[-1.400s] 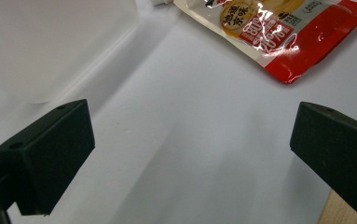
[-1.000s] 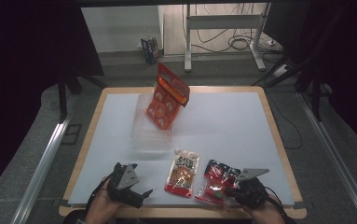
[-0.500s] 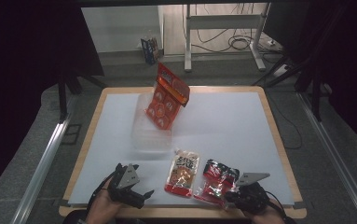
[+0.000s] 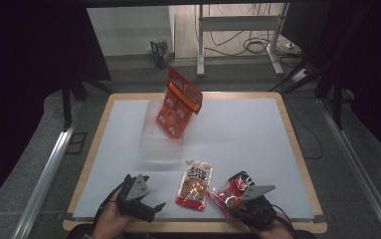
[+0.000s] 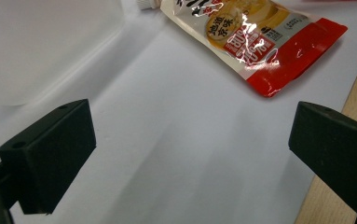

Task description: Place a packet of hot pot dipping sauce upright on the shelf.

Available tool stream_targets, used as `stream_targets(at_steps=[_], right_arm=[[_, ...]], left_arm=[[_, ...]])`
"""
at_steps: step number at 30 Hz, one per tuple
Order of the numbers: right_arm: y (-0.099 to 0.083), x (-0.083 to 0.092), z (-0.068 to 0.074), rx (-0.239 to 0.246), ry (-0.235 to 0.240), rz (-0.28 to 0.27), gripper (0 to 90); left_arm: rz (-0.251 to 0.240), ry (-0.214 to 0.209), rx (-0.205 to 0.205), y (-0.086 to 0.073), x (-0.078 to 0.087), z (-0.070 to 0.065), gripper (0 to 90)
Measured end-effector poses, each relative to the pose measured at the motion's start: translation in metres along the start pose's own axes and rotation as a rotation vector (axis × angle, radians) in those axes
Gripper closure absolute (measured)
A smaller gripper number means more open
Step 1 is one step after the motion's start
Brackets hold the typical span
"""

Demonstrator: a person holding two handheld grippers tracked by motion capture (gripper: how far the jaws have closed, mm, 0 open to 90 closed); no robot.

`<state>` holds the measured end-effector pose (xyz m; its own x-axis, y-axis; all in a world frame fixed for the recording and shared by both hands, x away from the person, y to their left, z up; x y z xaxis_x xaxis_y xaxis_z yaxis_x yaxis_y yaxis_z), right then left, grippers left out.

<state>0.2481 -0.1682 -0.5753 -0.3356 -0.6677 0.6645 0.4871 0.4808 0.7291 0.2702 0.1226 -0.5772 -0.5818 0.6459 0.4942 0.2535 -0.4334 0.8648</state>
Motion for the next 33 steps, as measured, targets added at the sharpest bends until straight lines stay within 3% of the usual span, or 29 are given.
stream_targets(at_steps=[9, 14, 17, 23, 28, 33], right_arm=[[0.012, -0.013, -0.007, 0.031, -0.067, -0.013, 88.6], [0.014, -0.009, -0.006, 0.035, -0.047, -0.025, 82.9], [0.015, -0.002, -0.009, 0.038, -0.066, -0.040, 78.5], [0.015, 0.008, -0.021, 0.033, -0.114, -0.056, 65.1], [0.011, 0.019, -0.033, 0.050, -0.178, -0.068, 53.9], [0.009, 0.030, -0.045, 0.033, -0.232, -0.085, 40.8]], left_arm=[[-0.014, -0.039, 0.041, 0.009, -0.007, -0.006, 1.4], [-0.050, -0.103, 0.078, 0.024, -0.018, -0.020, 2.2], [-0.055, -0.116, 0.066, 0.030, -0.026, -0.029, 5.4], [-0.077, -0.178, 0.021, 0.045, -0.040, -0.048, 20.0], [-0.100, -0.239, 0.009, 0.057, -0.052, -0.061, 40.2], [-0.115, -0.287, 0.006, 0.070, -0.070, -0.073, 58.8]])
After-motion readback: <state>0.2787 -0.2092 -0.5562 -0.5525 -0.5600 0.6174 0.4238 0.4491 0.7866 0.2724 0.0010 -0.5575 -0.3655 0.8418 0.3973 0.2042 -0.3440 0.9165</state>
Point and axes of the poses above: each handheld gripper's, and its own axes: x roughly backward along the jaws, y roughly out of its top, z roughly to its left, the point moved 8 cm from there along -x, roughly forward along the jaws, and after that the axes turned 11 degrees about -z, right-handed, at the moved point
